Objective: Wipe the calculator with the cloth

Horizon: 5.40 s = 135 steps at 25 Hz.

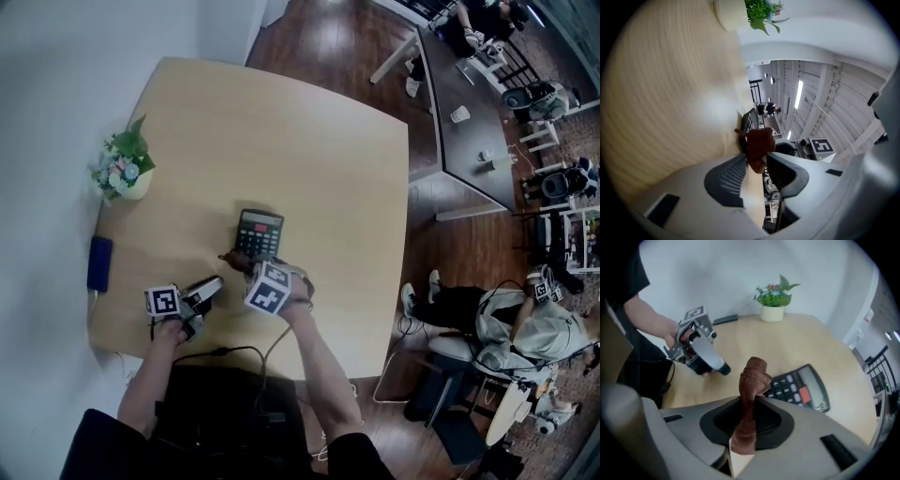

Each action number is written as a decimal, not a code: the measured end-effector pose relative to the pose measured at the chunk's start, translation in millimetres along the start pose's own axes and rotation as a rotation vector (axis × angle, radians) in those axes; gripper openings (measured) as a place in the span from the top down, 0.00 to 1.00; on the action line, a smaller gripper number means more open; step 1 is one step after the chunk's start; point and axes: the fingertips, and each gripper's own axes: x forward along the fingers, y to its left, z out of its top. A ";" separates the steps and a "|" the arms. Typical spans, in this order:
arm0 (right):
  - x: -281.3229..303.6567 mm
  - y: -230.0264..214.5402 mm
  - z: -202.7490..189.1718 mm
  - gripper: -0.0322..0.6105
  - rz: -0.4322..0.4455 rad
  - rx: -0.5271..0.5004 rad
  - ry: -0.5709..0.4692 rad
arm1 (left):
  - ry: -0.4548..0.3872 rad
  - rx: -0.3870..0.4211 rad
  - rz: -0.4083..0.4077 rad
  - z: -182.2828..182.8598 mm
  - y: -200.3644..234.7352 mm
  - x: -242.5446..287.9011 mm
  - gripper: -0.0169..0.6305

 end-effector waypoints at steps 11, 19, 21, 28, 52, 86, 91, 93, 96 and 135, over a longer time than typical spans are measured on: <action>-4.1 -109.7 25.9 0.84 -0.339 -0.106 0.048 | -0.002 0.029 -0.042 3.5 -5.1 4.0 0.77; 30.1 -9.3 5.4 0.85 -0.140 -0.151 0.115 | 0.014 -0.016 0.073 0.1 14.1 -6.5 0.77; 31.3 18.7 -2.6 0.84 -0.036 -0.153 0.129 | 0.011 0.003 0.031 2.1 8.6 -3.3 0.77; -20.1 -59.4 17.2 0.84 -0.221 -0.035 0.020 | 0.003 0.003 -0.032 2.5 -2.7 3.8 0.77; -33.4 -53.4 -22.6 0.84 -0.202 0.079 -0.065 | 0.040 0.035 0.075 0.8 15.1 -3.1 0.77; -15.1 -118.7 -29.4 0.84 -0.406 -0.164 -0.017 | 0.056 0.078 -0.005 -1.6 -2.9 10.2 0.77; 2.0 -54.5 -48.3 0.84 -0.350 -0.252 0.051 | 0.063 0.075 -0.002 0.5 -3.4 10.1 0.77; 6.3 -27.1 -59.2 0.84 -0.310 -0.281 0.074 | 0.066 0.083 -0.001 0.6 -3.9 10.2 0.77; 12.4 12.3 -79.3 0.84 -0.187 -0.300 0.095 | 0.067 0.075 -0.001 -0.7 -4.8 12.5 0.77; -47.8 -183.5 -55.7 0.84 -0.223 0.900 -0.629 | 0.205 0.122 -0.034 -0.1 -14.2 105.5 0.79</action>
